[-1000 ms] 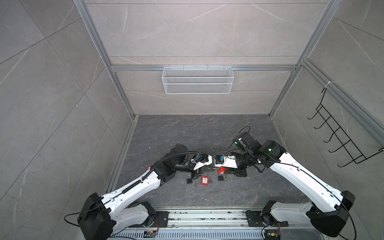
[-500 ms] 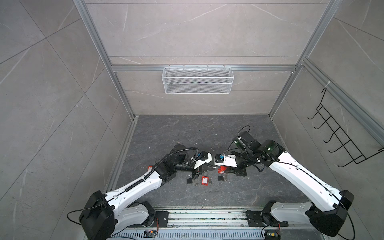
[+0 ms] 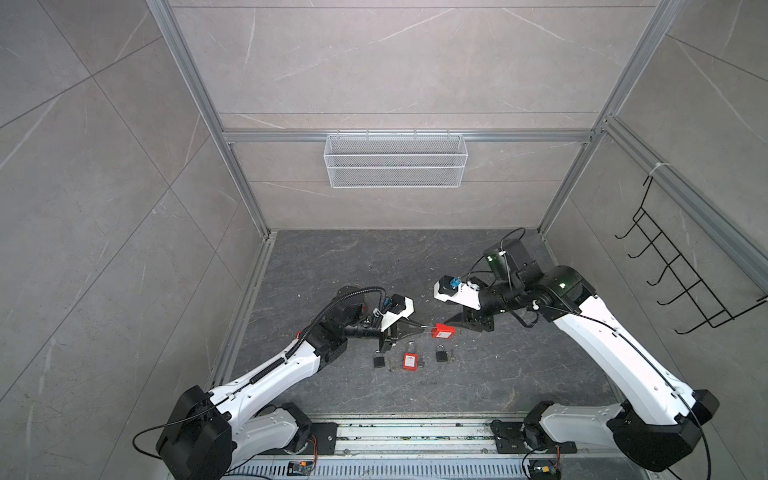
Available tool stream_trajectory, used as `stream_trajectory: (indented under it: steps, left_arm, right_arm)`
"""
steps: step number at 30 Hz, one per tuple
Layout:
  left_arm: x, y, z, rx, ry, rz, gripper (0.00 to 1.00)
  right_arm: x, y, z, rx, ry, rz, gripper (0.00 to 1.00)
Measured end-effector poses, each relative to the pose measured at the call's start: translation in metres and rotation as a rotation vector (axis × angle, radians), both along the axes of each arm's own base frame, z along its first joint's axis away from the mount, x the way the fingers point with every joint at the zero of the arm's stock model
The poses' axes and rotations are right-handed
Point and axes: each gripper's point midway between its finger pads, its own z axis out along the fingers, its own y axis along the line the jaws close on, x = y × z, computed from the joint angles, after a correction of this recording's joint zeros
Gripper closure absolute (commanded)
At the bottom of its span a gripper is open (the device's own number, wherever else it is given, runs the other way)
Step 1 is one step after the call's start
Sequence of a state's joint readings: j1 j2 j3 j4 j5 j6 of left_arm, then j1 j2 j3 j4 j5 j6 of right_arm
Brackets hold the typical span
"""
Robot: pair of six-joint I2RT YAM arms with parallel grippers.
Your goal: Lock with the key
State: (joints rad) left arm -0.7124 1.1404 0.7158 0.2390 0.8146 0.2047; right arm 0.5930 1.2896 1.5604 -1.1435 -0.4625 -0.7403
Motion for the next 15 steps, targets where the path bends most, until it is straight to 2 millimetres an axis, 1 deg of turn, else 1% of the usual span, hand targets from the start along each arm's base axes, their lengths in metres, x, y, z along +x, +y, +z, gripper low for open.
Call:
stream_trajectory:
  steps: [3, 7, 12, 15]
  left_arm:
    - [-0.001, 0.0, 0.001, -0.002, -0.002, -0.001, 1.0]
    - [-0.003, 0.001, 0.003, -0.006, -0.004, -0.006, 1.0]
    - [-0.005, 0.003, 0.007, -0.014, -0.007, -0.009, 1.0]
    - [-0.005, 0.003, 0.008, -0.016, -0.002, -0.01, 1.0]
  right_arm:
    - [-0.002, -0.013, -0.003, -0.027, 0.062, -0.034, 0.49]
    - [-0.001, -0.026, -0.019, -0.091, 0.143, -0.071, 0.52]
    - [-0.003, -0.039, -0.03, -0.152, 0.17, -0.088, 0.54]
    - [-0.007, -0.042, -0.042, -0.177, 0.197, -0.077, 0.56]
